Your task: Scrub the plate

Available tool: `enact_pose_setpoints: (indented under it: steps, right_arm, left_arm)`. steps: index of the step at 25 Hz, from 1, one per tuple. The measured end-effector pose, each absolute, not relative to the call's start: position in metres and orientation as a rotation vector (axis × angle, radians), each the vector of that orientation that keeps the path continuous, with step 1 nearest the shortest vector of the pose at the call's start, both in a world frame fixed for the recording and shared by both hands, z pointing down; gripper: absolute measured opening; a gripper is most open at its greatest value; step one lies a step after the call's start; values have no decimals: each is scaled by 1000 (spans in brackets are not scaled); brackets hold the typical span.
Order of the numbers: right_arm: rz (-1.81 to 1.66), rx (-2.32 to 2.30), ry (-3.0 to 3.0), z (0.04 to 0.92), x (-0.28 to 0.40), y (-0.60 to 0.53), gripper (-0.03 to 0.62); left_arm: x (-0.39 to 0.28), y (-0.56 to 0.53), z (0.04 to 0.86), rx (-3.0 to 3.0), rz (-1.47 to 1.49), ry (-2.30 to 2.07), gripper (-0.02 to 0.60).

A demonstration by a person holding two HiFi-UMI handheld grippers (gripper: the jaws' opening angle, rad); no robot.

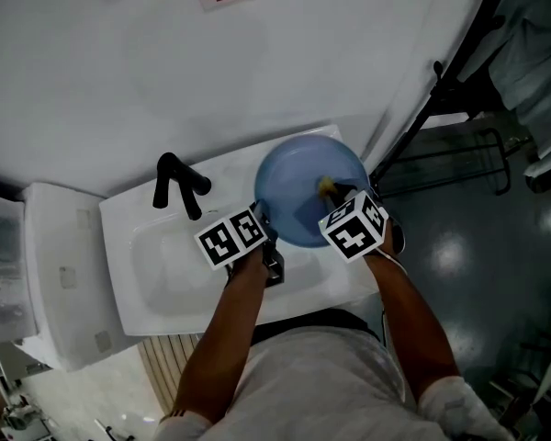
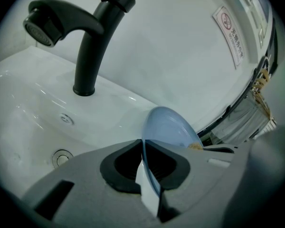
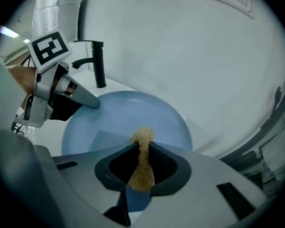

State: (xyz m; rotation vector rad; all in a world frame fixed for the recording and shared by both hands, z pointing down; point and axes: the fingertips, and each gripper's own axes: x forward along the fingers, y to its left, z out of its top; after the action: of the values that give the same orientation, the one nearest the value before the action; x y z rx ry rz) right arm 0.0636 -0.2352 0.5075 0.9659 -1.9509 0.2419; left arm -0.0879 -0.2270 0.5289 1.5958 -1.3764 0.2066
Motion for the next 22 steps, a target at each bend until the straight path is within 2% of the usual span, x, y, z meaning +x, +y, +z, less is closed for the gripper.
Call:
enact_pose_setpoints:
  steps: [8, 15, 22]
  right_arm:
    - [217, 1006, -1942, 498, 75, -238, 63]
    - [241, 928, -2084, 478, 18, -208, 63]
    - [281, 799, -2117, 497, -22, -178, 63]
  left_arm:
    - [-89, -227, 529, 1594, 202, -1376, 34]
    - [-89, -227, 529, 1591, 198, -1375, 34]
    - [-89, -227, 529, 1581, 184, -1376, 34]
